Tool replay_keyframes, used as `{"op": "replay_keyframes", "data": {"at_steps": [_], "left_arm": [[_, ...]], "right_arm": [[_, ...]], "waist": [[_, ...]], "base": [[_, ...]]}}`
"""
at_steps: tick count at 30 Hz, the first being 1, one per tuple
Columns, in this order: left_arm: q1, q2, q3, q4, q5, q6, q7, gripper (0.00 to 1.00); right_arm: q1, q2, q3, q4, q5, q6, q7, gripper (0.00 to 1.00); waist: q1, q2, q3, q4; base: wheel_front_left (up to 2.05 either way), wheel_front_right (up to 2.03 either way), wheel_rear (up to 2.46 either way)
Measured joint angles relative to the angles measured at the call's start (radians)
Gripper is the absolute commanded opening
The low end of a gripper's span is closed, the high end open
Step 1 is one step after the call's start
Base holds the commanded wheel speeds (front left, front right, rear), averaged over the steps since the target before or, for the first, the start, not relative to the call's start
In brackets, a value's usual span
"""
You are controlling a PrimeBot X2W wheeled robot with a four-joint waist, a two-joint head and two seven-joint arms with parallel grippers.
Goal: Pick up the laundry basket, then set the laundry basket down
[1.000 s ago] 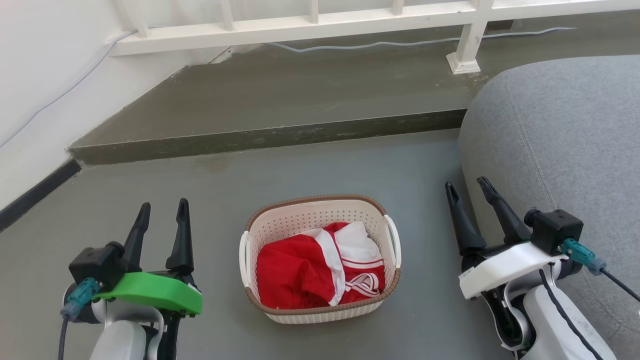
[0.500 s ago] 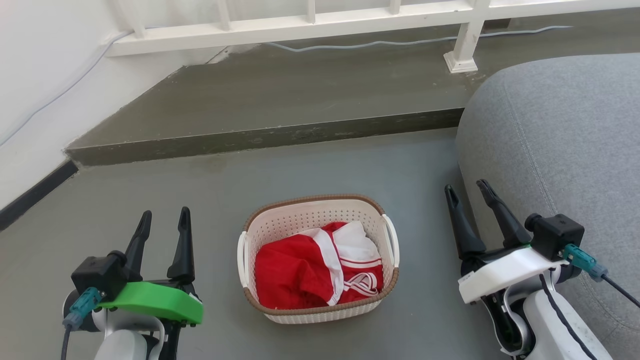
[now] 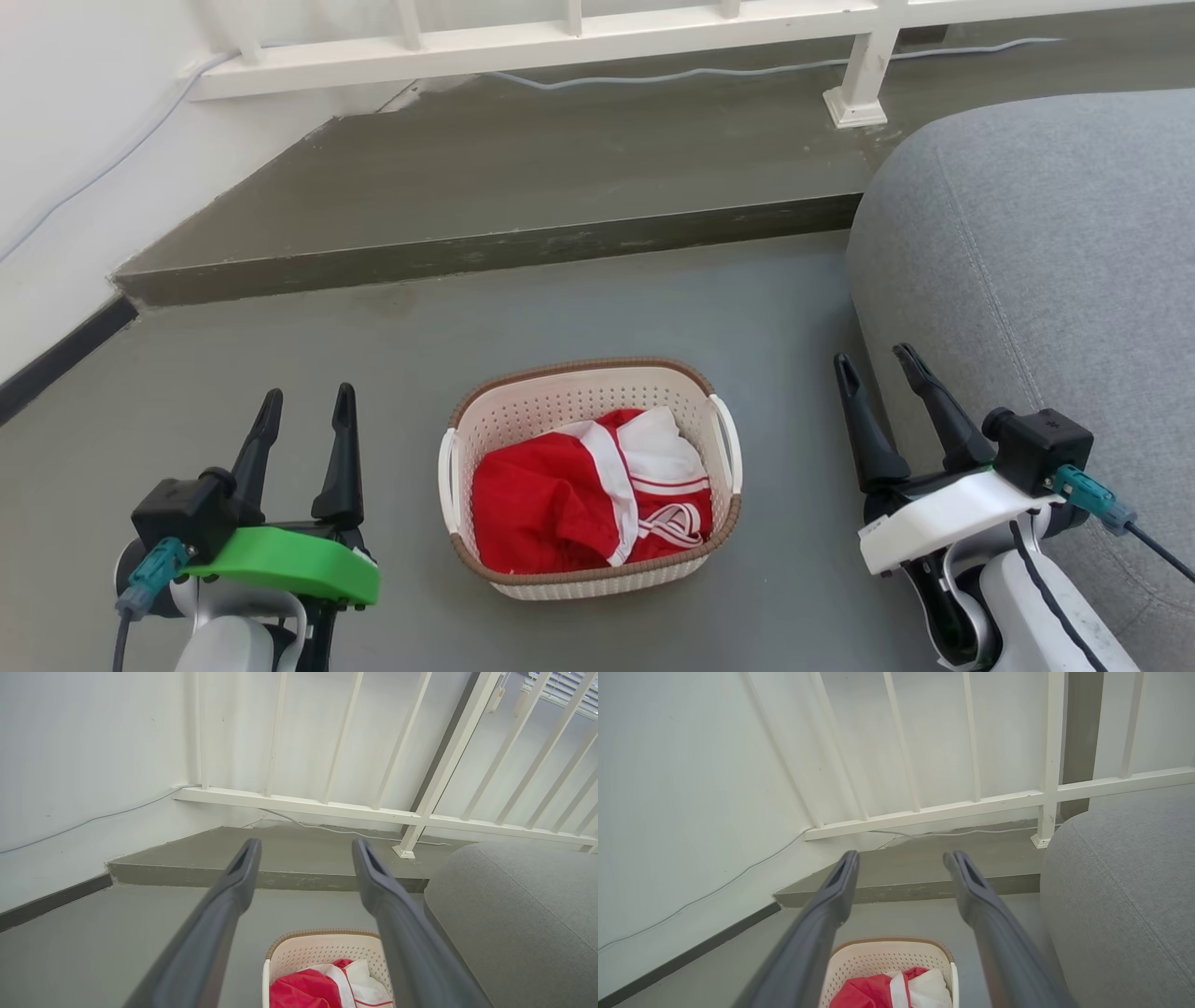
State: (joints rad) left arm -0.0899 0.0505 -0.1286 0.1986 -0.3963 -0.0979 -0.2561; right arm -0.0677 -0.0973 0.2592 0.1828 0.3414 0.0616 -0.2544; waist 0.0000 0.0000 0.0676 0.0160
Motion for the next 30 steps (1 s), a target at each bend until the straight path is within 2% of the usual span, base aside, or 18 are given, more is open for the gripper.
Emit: {"op": "replay_keyframes", "data": {"at_steps": [28, 29, 30], "left_arm": [[0.009, -0.003, 0.009, -0.006, 0.013, -0.008, 0.0, 1.0], [0.01, -0.004, 0.007, 0.004, 0.013, -0.007, 0.0, 0.0], [0.012, -0.005, 0.003, 0.016, 0.013, -0.007, 0.0, 0.0]], "right_arm": [[0.003, 0.007, -0.024, -0.003, -0.031, 0.016, 0.0, 1.0], [0.007, 0.008, -0.024, 0.005, -0.034, 0.017, 0.0, 0.0], [0.014, 0.009, -0.022, 0.014, -0.034, 0.017, 0.0, 0.0]], "waist": [[0.0, 0.0, -0.001, -0.003], [0.0, 0.0, -0.002, -0.004], [0.0, 0.0, -0.003, -0.004]], "base": [[0.0, 0.0, 0.0], [0.0, 0.0, 0.0], [0.0, 0.0, 0.0]]}}
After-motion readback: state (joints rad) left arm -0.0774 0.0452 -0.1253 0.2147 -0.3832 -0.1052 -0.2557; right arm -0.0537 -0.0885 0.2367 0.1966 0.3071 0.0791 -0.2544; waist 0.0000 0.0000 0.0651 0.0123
